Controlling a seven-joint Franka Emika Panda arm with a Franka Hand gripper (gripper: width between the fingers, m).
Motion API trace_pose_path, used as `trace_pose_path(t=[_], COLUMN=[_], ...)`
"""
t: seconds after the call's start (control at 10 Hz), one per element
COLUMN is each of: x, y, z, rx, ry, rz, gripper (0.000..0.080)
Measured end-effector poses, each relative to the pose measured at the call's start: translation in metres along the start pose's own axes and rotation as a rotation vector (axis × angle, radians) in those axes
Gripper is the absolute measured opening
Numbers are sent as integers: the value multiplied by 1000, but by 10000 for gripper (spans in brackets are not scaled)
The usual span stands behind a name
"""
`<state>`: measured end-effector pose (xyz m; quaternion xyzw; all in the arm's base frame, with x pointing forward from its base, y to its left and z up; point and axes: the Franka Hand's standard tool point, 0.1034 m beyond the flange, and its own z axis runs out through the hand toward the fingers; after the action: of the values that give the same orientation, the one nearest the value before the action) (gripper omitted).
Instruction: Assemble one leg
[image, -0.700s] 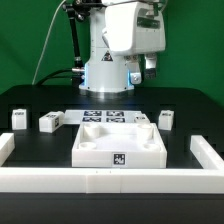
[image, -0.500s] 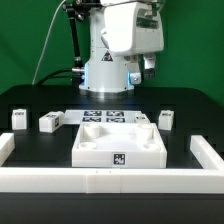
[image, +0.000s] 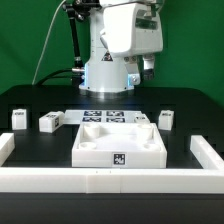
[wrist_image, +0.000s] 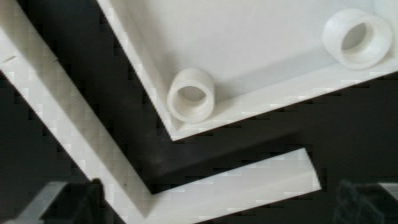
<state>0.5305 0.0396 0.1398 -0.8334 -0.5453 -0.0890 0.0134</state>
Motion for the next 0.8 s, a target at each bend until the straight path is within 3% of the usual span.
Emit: trace_pose_path(t=[0.3,0.5,0.7,0.8], x=[-8,-24,-25,-32], y=[-7,-26,-44,-47], z=[9,24,41,46], rx=[-16,4,9,24], ry=[-18,-59,-122,-131], rz=[-104,-236,-379,-374], gripper=[649,649,649,649])
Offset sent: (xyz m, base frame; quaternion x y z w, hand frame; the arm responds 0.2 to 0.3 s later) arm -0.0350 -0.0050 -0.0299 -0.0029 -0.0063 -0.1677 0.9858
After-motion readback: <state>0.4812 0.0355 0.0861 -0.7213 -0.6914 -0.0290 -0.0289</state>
